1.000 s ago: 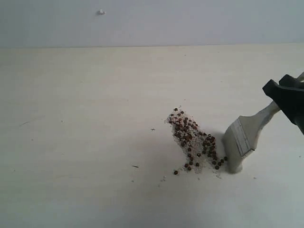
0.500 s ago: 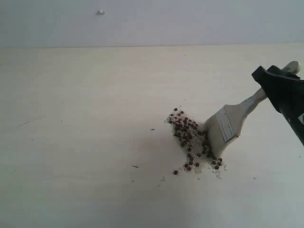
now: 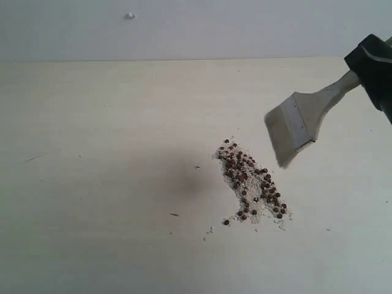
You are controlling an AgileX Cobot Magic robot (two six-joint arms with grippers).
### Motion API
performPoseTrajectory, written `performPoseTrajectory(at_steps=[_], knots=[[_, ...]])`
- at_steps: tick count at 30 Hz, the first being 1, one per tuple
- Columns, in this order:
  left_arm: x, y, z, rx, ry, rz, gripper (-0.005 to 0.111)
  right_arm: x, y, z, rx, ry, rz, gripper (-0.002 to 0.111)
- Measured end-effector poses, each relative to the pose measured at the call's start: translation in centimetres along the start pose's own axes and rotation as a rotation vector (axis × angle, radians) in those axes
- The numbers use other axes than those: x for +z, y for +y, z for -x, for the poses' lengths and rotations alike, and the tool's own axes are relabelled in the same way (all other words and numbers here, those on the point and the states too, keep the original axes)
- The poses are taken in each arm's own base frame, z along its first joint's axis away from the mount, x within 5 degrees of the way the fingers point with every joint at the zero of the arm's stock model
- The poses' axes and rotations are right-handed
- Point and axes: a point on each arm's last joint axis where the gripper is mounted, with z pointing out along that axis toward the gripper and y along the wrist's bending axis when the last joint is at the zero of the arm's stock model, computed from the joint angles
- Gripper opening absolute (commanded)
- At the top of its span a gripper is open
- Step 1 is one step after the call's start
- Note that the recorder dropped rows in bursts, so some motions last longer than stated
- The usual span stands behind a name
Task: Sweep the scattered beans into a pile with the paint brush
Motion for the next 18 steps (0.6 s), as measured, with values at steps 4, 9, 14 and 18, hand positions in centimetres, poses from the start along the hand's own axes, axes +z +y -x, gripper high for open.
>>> performPoseTrajectory(at_steps=[4,9,14,18], knots=[[0.0,0.0,0.0,0.0,0.0,0.0,0.0,-0.5,1.0,1.1,0.006,-0.021,0.069,0.0],[0.0,0.0,0.0,0.0,0.0,0.0,0.0,-0.8,1.9,1.5,0.032,-0.001,0.138,0.0],[0.0,0.0,0.0,0.0,0.0,0.0,0.0,-0.6,2.2,1.4,0.021,0.009,0.166,0.0],[0.0,0.0,0.0,0.0,0.0,0.0,0.0,1.0,3.3,0.9,0.007,0.026,0.207,0.0]])
